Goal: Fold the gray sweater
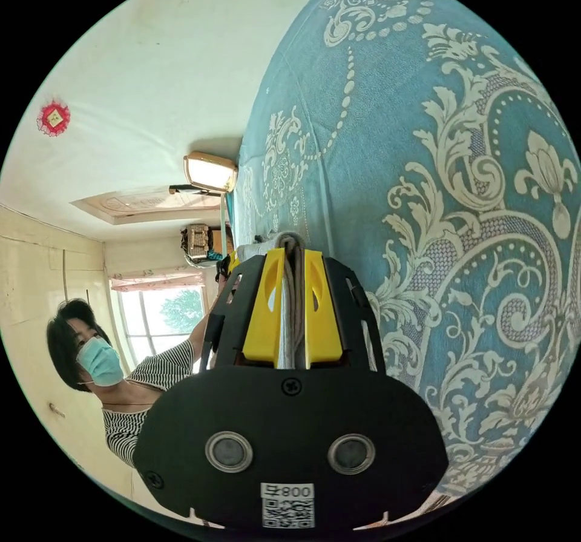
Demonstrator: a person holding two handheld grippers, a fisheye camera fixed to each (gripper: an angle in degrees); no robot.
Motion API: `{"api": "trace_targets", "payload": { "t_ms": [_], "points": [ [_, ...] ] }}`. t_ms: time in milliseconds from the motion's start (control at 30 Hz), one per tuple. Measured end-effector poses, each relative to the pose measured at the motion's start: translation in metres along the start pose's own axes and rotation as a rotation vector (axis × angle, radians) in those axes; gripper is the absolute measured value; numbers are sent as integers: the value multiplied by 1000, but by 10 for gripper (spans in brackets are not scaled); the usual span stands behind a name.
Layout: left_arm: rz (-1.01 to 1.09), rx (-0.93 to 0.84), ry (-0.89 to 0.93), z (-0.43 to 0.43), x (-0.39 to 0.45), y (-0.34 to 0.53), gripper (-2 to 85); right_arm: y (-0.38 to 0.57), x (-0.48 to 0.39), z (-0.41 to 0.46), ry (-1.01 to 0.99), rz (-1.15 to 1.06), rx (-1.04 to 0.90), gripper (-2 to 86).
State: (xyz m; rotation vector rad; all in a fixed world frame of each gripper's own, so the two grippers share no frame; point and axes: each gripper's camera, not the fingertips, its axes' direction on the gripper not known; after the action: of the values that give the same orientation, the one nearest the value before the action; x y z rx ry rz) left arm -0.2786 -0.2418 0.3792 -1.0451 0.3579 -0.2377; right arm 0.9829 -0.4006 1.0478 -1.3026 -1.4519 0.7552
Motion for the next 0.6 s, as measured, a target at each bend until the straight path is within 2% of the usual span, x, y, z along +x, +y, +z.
{"api": "trace_targets", "payload": {
  "t_ms": [100,167,300,367,500,600],
  "points": [
    [69,90,-36,-13,22,19,38,27,-10,-7,41,-47,101,40],
    [210,-1,-63,16,62,35,17,43,-40,10,109,-152,98,22],
    [395,-201,-231,101,116,51,7,52,-113,121,316,-377,-55,5],
    [479,-281,-372,154,137,55,4,48,-133,173,417,-453,-125,3],
    [548,-322,-621,208,143,56,2,35,-140,267,755,-510,-194,1],
    [568,-291,-651,222,141,56,2,32,-134,289,803,-526,-163,0]
  ]
}}
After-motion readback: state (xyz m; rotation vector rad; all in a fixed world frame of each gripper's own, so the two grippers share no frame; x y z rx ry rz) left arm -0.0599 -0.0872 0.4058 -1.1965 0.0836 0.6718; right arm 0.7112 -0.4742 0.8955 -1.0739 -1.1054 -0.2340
